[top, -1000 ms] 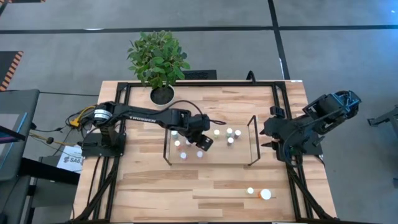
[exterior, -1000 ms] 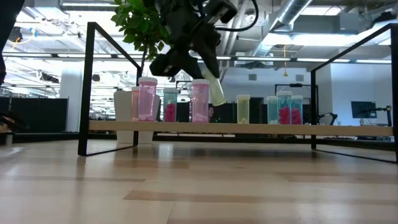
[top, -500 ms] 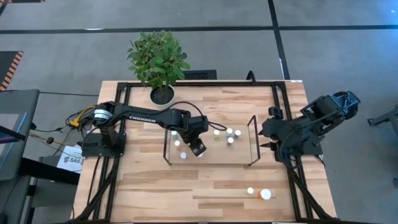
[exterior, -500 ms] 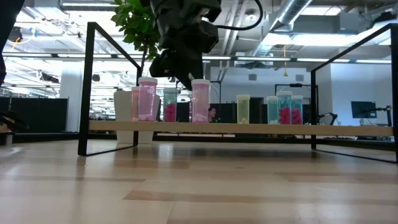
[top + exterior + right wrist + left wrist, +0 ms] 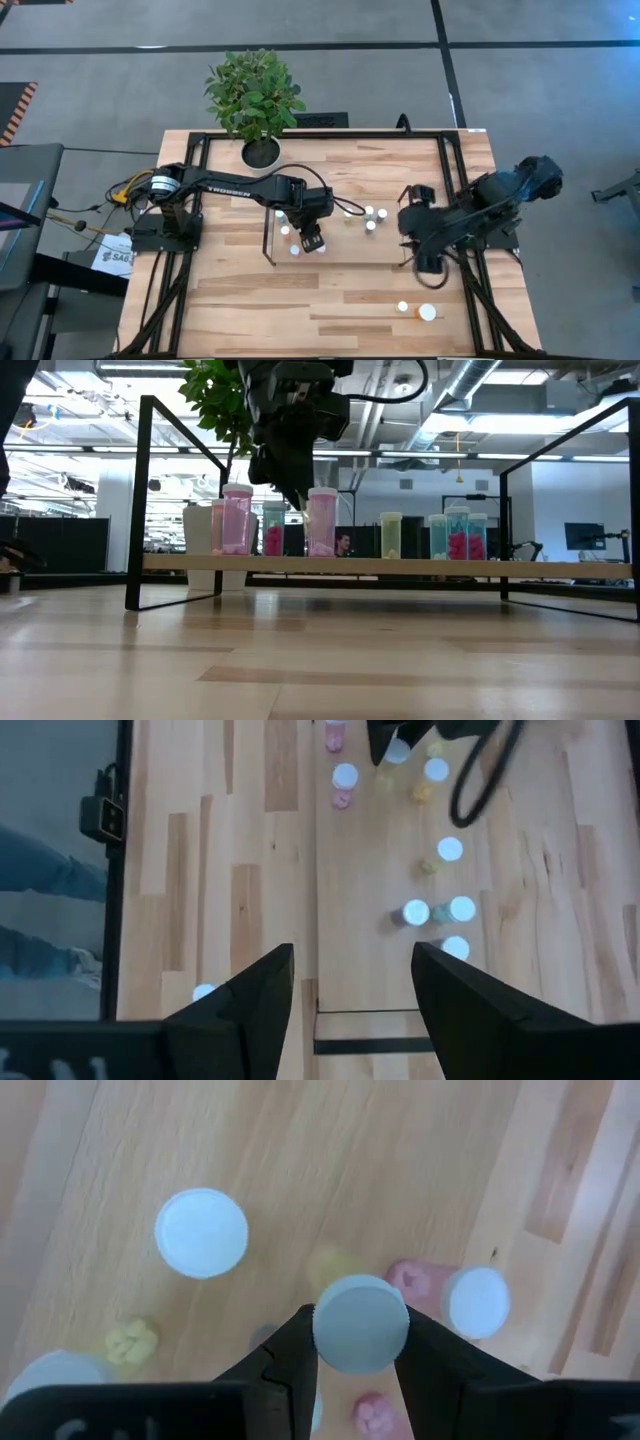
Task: Pick and place medicine bottles onto shelf by color
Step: Put the yellow pill bottle on the shelf
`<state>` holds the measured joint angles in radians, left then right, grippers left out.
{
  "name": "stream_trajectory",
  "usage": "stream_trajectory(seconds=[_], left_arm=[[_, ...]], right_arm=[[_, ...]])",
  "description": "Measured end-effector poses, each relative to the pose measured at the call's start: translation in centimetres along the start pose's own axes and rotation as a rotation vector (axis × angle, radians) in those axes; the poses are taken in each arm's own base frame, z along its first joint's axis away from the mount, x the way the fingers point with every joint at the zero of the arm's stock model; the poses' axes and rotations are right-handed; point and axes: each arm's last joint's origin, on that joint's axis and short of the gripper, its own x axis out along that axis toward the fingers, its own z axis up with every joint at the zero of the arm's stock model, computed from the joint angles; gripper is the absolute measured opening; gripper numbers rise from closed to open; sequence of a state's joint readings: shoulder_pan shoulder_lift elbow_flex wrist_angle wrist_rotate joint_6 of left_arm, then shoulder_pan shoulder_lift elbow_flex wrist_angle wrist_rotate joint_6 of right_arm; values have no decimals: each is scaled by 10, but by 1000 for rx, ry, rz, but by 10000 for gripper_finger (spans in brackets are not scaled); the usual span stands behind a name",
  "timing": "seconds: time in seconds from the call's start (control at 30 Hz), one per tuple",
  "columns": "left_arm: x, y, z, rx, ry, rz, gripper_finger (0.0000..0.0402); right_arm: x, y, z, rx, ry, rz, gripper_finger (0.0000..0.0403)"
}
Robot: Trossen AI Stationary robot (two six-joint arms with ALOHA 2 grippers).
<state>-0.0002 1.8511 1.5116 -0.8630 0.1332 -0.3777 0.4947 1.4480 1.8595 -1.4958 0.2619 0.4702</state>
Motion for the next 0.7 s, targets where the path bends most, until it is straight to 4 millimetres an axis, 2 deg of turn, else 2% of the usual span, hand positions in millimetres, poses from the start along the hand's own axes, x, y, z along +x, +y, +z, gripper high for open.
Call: stream_trajectory(seconds=[0.07, 0.13, 0.37, 0.6, 0.7], left_arm=[[0, 0, -1, 4, 10, 6, 98], [0, 1, -1, 5, 13, 10, 98], [0, 1, -1, -4, 8, 22, 98], [1, -5, -4, 17, -6, 63, 98], [7, -5, -6, 17, 28, 75, 98]], right_arm=[[10, 4, 5, 0, 18, -12, 225], [14, -1, 7, 14, 39, -32, 225], [4, -27, 8, 103, 8, -65, 225], [8, -40, 14, 158, 8, -98, 225], [10, -44, 16, 174, 5, -107, 225]])
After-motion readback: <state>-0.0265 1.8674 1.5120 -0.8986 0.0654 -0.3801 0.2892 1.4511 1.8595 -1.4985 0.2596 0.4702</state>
